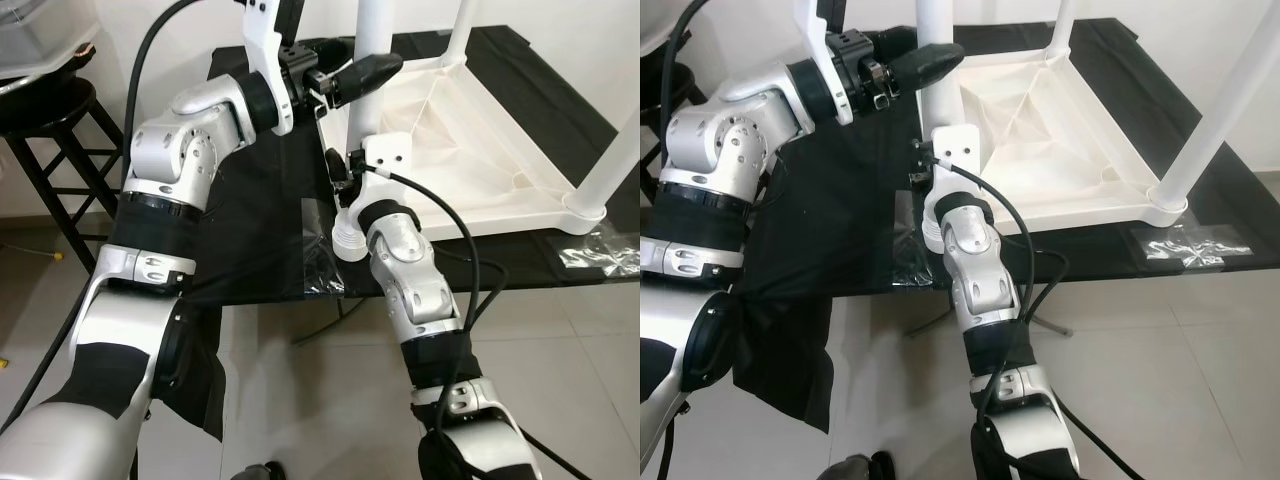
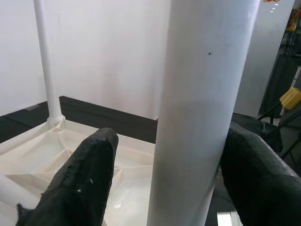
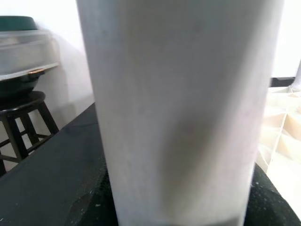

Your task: Building children table

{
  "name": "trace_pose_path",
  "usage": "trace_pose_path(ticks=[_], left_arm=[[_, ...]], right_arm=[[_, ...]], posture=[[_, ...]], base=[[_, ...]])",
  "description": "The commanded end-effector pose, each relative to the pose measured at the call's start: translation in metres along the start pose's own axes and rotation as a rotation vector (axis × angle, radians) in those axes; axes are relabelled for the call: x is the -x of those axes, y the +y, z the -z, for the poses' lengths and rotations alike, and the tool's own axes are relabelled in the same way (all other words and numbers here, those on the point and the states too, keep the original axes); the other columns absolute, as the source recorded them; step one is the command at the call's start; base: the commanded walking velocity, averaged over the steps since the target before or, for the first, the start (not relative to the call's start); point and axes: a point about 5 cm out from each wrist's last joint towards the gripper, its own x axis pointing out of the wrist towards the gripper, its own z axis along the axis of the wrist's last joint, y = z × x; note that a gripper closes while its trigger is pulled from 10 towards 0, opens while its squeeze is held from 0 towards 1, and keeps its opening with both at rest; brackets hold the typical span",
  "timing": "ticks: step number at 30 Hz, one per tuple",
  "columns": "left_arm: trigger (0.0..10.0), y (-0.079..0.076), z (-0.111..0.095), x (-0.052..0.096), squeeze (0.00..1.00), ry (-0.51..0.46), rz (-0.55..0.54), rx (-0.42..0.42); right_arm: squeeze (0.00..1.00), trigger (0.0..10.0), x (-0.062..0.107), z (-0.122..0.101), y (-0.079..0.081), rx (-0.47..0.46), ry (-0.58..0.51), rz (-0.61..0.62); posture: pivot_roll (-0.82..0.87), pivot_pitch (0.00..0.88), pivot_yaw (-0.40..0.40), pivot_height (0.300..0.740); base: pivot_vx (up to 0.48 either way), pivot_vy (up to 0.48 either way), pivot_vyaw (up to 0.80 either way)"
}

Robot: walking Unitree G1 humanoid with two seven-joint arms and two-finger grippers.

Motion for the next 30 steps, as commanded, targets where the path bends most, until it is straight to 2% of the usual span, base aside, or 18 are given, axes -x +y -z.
trace_pose_path(ticks=[1, 2, 5, 6, 9, 10, 11, 12, 18, 19, 20, 21, 22, 23, 24, 25, 28, 30], left_arm=[[9.1, 0.001, -0.006, -0.001, 0.00, -0.007, -0.012, -0.022], [0.0, 0.001, -0.005, -0.001, 0.00, 0.004, -0.010, -0.030], [0.0, 0.000, -0.005, -0.001, 0.00, 0.007, -0.008, -0.032], [0.0, 0.000, -0.004, 0.000, 0.00, 0.013, -0.002, -0.035], [0.0, 0.000, -0.004, 0.000, 0.00, 0.015, -0.001, -0.035], [0.0, -0.001, -0.004, 0.001, 0.00, 0.018, 0.002, -0.038], [0.0, -0.002, -0.004, 0.001, 0.00, 0.018, 0.005, -0.039], [0.0, -0.002, -0.004, 0.002, 0.00, 0.018, 0.008, -0.040], [0.0, -0.004, -0.003, 0.003, 0.00, 0.022, 0.014, -0.045], [0.0, -0.004, -0.003, 0.004, 0.00, 0.024, 0.017, -0.046], [0.0, -0.004, -0.003, 0.004, 0.00, 0.024, 0.017, -0.046], [0.0, -0.005, -0.002, 0.004, 0.00, 0.027, 0.020, -0.048], [0.0, -0.005, -0.002, 0.004, 0.00, 0.027, 0.020, -0.048], [0.0, -0.006, -0.002, 0.005, 0.00, 0.029, 0.024, -0.049], [0.0, -0.006, -0.002, 0.006, 0.00, 0.032, 0.031, -0.050], [0.0, -0.007, -0.002, 0.006, 0.00, 0.034, 0.035, -0.051], [0.0, -0.009, -0.002, 0.005, 0.00, 0.040, 0.046, -0.056], [0.0, -0.009, -0.002, 0.005, 0.00, 0.040, 0.046, -0.056]], right_arm=[[0.00, 0.0, 0.009, 0.027, 0.008, -0.081, 0.129, 0.005], [0.00, 0.0, 0.014, 0.023, 0.012, -0.076, 0.132, 0.021], [0.00, 0.0, 0.015, 0.023, 0.012, -0.074, 0.132, 0.023], [0.00, 1.4, 0.014, 0.021, 0.012, -0.071, 0.125, 0.014], [0.00, 1.4, 0.014, 0.020, 0.011, -0.070, 0.123, 0.010], [0.00, 10.0, 0.012, 0.018, 0.010, -0.064, 0.123, -0.001], [0.00, 10.0, 0.009, 0.014, 0.009, -0.053, 0.106, -0.044], [1.00, 10.0, 0.005, 0.006, 0.005, -0.072, 0.075, -0.095], [1.00, 10.0, -0.005, -0.015, -0.004, -0.087, -0.001, -0.223], [1.00, 10.0, -0.010, -0.025, -0.009, -0.077, -0.038, -0.297], [1.00, 10.0, -0.010, -0.025, -0.009, -0.077, -0.038, -0.297], [1.00, 10.0, -0.015, -0.037, -0.018, -0.055, -0.076, -0.393], [1.00, 10.0, -0.015, -0.037, -0.018, -0.055, -0.076, -0.393], [0.88, 10.0, -0.019, -0.048, -0.026, -0.011, -0.104, -0.502], [0.00, 10.0, -0.020, -0.055, -0.032, 0.060, -0.115, -0.625], [0.00, 10.0, -0.020, -0.057, -0.036, 0.107, -0.113, -0.701], [0.00, 10.0, -0.020, -0.058, -0.042, 0.166, -0.074, -0.826], [0.00, 10.0, -0.020, -0.058, -0.042, 0.166, -0.074, -0.826]], posture=[[0.03, 0.178, 0.046, 0.740], [0.03, 0.175, 0.049, 0.740], [0.03, 0.174, 0.050, 0.740], [0.03, 0.172, 0.050, 0.740], [0.03, 0.172, 0.050, 0.740], [0.03, 0.170, 0.050, 0.740], [0.03, 0.167, 0.049, 0.740], [0.03, 0.166, 0.049, 0.740], [0.03, 0.163, 0.046, 0.740], [0.03, 0.160, 0.046, 0.740], [0.03, 0.160, 0.046, 0.740], [0.03, 0.158, 0.045, 0.740], [0.03, 0.158, 0.045, 0.740], [0.04, 0.154, 0.045, 0.740], [0.04, 0.153, 0.046, 0.740], [0.04, 0.153, 0.046, 0.740], [0.05, 0.148, 0.043, 0.740], [0.05, 0.148, 0.043, 0.740]], base=[[0.000, 0.000, 0.00], [0.000, 0.000, 0.00], [0.000, 0.000, 0.00], [0.000, 0.000, 0.00], [0.000, 0.000, 0.00], [0.000, 0.000, 0.00], [0.000, 0.000, 0.00], [0.000, 0.000, 0.00], [0.000, 0.000, 0.00], [0.000, 0.000, 0.00], [0.000, 0.000, 0.00], [0.000, 0.000, 0.00], [0.000, 0.000, 0.00], [0.000, 0.000, 0.00], [0.000, 0.000, 0.00], [0.000, 0.000, 0.00], [0.000, 0.000, 0.00], [0.000, 0.000, 0.00]])
